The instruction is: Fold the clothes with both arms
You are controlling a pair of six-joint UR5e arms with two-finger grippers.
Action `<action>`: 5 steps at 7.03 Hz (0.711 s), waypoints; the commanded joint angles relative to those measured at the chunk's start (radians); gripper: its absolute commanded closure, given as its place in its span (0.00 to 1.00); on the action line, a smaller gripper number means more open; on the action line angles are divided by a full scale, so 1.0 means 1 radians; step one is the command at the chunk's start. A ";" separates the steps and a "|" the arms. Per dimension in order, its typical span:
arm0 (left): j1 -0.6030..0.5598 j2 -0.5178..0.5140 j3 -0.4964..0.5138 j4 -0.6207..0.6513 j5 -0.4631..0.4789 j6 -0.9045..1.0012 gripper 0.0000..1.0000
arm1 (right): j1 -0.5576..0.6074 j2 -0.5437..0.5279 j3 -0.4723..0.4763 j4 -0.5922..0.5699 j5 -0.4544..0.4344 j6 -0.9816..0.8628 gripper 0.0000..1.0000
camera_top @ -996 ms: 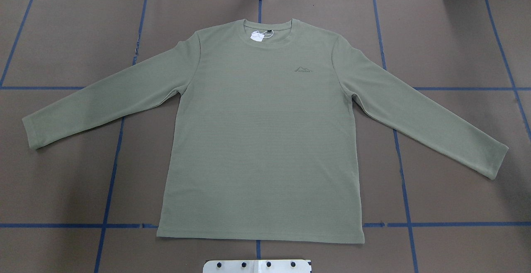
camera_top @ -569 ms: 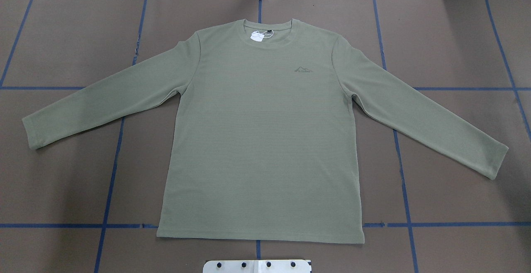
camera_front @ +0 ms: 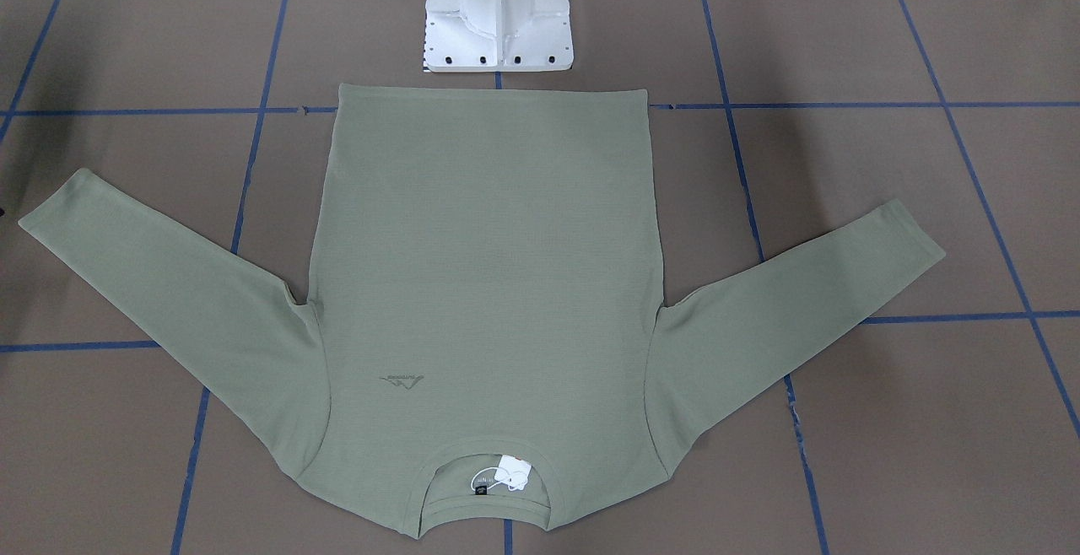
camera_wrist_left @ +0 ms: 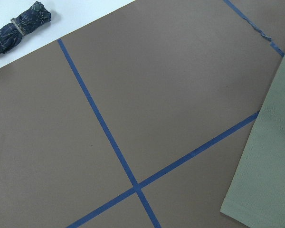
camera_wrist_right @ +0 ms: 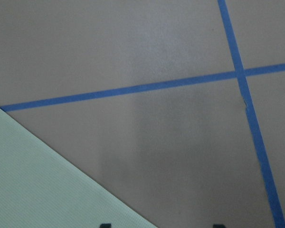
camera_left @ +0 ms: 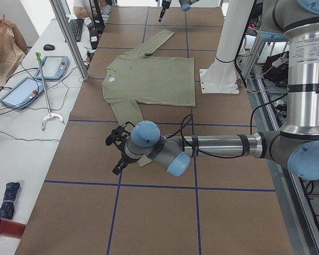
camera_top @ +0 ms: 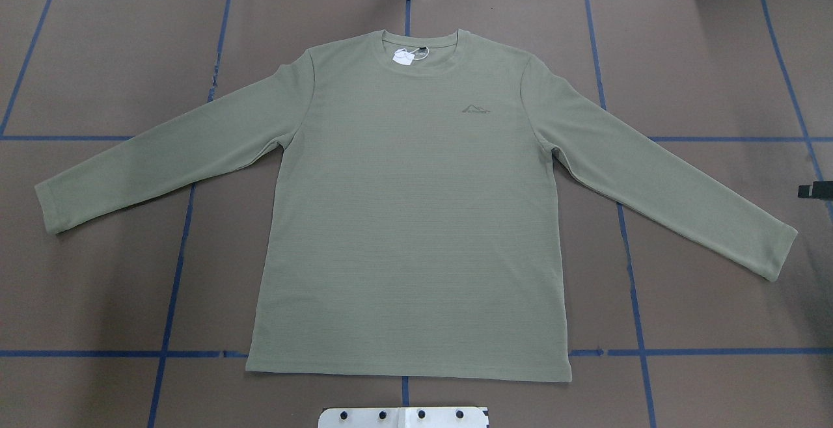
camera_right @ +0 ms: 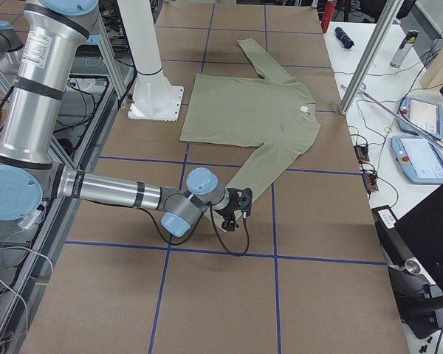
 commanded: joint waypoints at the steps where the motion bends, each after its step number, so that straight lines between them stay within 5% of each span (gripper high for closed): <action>1: 0.000 0.000 0.003 0.000 0.000 0.000 0.00 | -0.131 -0.045 -0.010 0.036 -0.094 0.086 0.30; 5: -0.001 0.005 0.003 0.000 -0.002 0.002 0.00 | -0.157 0.039 -0.113 0.039 -0.147 0.091 0.30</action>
